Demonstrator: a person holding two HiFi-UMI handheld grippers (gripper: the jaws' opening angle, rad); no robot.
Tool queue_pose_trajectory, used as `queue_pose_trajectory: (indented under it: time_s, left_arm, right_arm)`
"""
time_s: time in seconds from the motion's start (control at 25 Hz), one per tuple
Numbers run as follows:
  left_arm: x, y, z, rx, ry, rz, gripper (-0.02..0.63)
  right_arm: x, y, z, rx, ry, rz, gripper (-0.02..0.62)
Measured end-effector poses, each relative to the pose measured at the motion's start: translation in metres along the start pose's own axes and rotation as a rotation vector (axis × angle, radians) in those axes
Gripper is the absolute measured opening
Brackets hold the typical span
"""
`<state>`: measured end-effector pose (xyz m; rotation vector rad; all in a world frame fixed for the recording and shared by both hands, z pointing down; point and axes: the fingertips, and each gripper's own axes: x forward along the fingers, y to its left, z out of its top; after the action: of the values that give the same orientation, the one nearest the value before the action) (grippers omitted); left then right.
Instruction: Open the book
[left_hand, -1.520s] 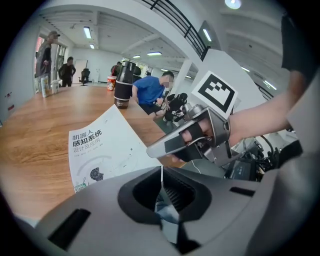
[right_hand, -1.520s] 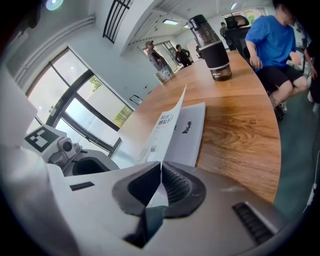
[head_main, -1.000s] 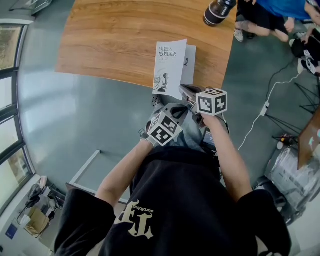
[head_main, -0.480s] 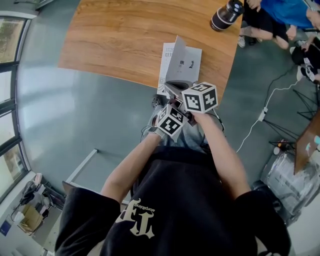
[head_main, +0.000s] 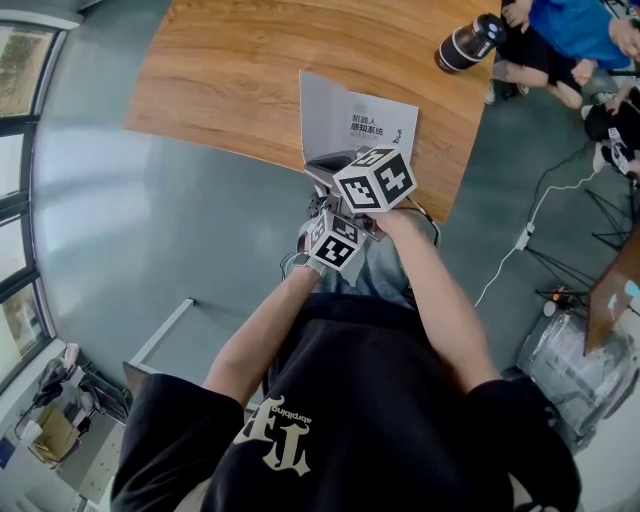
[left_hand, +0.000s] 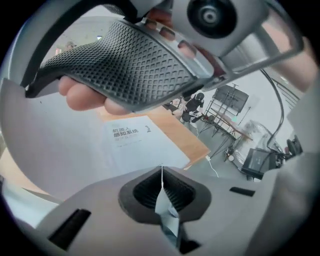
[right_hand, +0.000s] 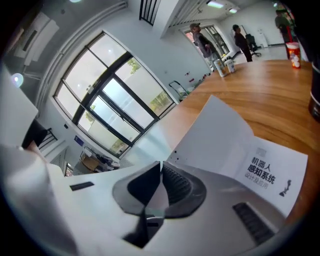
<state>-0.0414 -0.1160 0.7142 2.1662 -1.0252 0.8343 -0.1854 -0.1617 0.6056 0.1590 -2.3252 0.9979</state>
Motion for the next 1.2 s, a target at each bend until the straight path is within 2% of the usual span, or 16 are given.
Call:
queue_pose_trajectory:
  time_s: [0.12,0.2,0.36,0.6,0.76,1.04,1.2]
  left_arm:
    - [-0.002,0.022,-0.005,-0.060,0.001,0.020,0.000]
    - [-0.006,0.033,-0.009,-0.082,0.005,0.019,0.000]
    - [-0.011,0.053,-0.016,-0.114,0.011,0.027,-0.001]
    - [-0.017,0.079,-0.027,-0.200,0.021,0.048,-0.001]
    - [-0.017,0.088,-0.033,-0.220,0.045,0.049,-0.001]
    - [-0.021,0.097,-0.034,-0.199,0.074,0.049,0.000]
    - [-0.023,0.093,-0.031,-0.201,0.062,0.035,0.000]
  right_arm:
    - [0.022,0.004,0.006,-0.024,0.052,-0.013,0.018]
    - [0.034,0.005,0.011,-0.004,0.061,0.008,0.028]
    - [0.044,0.002,0.015,0.033,0.047,0.041,0.050]
    - [0.028,-0.019,0.005,0.070,-0.010,-0.014,0.074]
    - [0.004,-0.053,-0.017,0.134,-0.056,-0.122,0.072]
    - [-0.054,-0.127,-0.083,0.269,-0.103,-0.416,0.074]
    - [-0.077,-0.155,-0.115,0.302,-0.097,-0.538,0.074]
